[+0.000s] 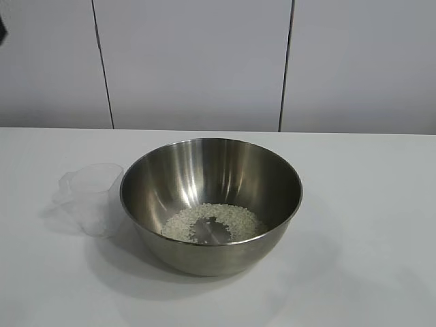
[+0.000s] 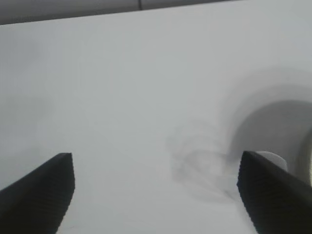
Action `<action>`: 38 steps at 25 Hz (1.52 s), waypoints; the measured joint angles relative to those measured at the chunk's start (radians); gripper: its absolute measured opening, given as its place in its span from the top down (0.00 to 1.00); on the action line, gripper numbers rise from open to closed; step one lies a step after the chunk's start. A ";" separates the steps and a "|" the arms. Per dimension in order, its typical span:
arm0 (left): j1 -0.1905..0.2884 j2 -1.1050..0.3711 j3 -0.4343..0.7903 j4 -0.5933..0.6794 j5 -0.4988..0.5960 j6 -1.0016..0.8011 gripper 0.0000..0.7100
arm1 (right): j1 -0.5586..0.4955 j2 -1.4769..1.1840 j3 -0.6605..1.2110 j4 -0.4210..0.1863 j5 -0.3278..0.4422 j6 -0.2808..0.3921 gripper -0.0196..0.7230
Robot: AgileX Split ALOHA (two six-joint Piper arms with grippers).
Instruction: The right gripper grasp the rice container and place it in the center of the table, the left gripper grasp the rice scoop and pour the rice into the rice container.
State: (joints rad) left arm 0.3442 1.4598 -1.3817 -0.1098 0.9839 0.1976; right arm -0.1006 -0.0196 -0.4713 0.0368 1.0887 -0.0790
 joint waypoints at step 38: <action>-0.247 -1.098 0.692 -0.127 -0.064 -0.019 0.08 | 0.000 0.000 0.000 0.001 0.000 0.000 0.18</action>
State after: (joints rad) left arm 0.0970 0.3619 -0.6899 -0.2364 0.9199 0.1788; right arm -0.1006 -0.0196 -0.4713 0.0377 1.0887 -0.0790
